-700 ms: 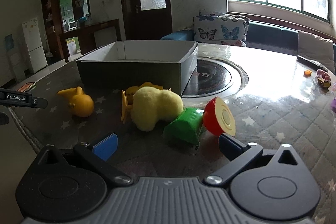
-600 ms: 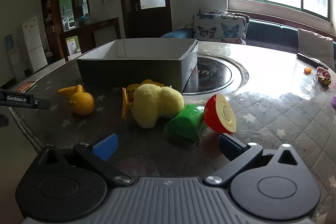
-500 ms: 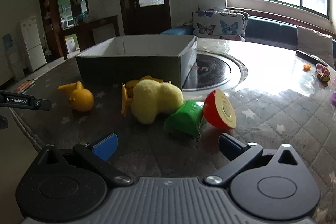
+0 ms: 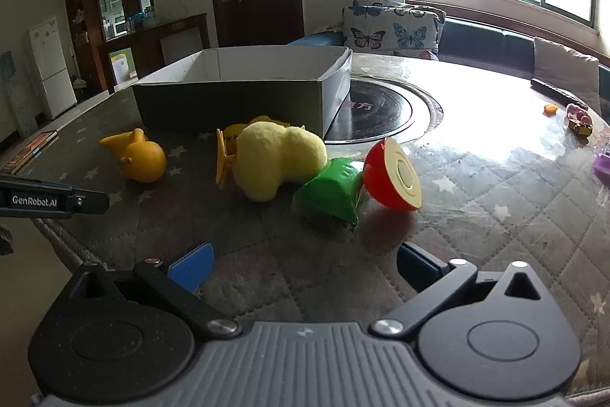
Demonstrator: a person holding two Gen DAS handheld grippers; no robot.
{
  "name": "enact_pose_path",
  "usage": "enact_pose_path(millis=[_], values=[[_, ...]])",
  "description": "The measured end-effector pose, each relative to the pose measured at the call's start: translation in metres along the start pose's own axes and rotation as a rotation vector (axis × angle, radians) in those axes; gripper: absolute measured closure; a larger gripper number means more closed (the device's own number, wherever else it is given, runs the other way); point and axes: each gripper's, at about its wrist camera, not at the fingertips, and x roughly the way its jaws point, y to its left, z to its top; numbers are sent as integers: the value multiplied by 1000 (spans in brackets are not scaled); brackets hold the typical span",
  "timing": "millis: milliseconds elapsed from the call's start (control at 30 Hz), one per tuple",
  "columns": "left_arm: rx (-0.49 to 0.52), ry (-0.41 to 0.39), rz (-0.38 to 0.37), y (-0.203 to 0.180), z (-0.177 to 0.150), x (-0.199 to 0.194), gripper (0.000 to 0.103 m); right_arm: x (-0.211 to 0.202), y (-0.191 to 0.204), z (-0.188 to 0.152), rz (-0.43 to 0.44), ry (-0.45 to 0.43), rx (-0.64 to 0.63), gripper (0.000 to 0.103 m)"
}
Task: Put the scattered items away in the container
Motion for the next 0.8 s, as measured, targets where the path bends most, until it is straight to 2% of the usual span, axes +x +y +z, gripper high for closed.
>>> enact_pose_path(millis=[400, 800], values=[[59, 23, -38, -26, -6, 1, 65, -3, -3, -6, -13, 20, 10, 0], [80, 34, -52, -35, -8, 2, 65, -4, -3, -8, -10, 33, 10, 0]])
